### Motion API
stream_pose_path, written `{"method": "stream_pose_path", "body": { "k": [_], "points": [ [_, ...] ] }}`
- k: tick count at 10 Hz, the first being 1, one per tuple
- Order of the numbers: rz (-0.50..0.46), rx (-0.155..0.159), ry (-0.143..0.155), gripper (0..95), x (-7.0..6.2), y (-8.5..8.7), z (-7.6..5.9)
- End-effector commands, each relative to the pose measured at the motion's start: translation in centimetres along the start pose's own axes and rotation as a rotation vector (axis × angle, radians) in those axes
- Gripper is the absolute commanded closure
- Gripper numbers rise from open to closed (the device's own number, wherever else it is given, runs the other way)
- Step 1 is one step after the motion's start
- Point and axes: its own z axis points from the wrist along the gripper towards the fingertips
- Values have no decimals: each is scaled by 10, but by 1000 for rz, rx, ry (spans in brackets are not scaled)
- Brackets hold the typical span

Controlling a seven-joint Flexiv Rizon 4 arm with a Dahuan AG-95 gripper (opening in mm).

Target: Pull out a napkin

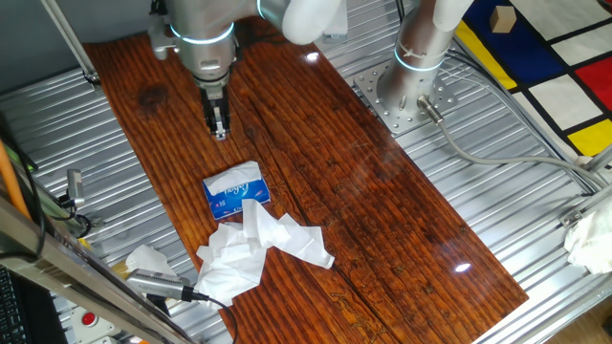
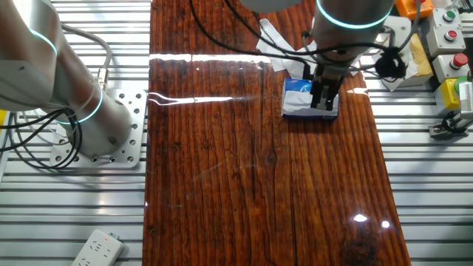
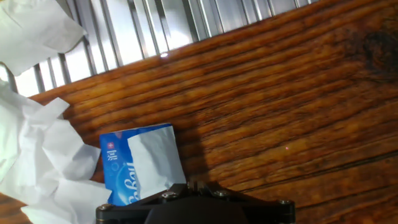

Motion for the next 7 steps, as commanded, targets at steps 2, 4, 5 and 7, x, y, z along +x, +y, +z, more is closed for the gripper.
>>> {"method": "stream_pose_path", "body": {
  "k": [2, 4, 5, 7],
  "points": [
    [-15, 2, -16, 950, 5, -7, 0],
    [-25, 8, -32, 950, 16, -13, 1],
    [-21, 11, -48, 950, 27, -11, 1],
    [1, 21, -69, 950, 43, -5, 3]
  ]
}}
